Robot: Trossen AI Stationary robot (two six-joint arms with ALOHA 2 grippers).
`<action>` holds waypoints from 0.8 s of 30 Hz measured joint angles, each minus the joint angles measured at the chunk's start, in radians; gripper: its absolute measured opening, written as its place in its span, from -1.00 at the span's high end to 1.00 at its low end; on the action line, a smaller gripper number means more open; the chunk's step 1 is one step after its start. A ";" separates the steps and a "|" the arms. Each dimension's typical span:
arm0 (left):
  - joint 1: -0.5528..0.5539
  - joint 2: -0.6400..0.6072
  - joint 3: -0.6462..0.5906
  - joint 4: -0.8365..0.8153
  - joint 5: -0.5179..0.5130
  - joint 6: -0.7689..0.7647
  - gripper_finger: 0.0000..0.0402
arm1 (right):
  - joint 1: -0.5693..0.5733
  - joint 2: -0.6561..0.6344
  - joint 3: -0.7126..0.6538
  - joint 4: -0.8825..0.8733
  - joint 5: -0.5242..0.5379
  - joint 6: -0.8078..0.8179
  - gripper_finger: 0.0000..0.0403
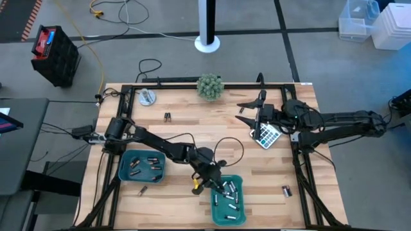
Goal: Sort batteries
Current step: Put the silver battery into the green bin, then put the black battery into the blue bin
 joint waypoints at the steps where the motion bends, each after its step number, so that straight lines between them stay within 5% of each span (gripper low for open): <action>1: 0.000 0.003 0.002 0.000 0.006 -0.007 0.78 | 0.002 0.000 0.000 -0.003 0.000 0.000 -0.12; 14: 0.010 -0.005 0.000 -0.061 -0.041 0.021 0.33 | 0.015 0.000 0.000 -0.044 0.001 0.003 -0.12; 24: 0.017 -0.163 -0.001 -0.249 -0.267 0.159 0.40 | -0.105 0.008 0.000 -0.233 0.136 0.229 -0.12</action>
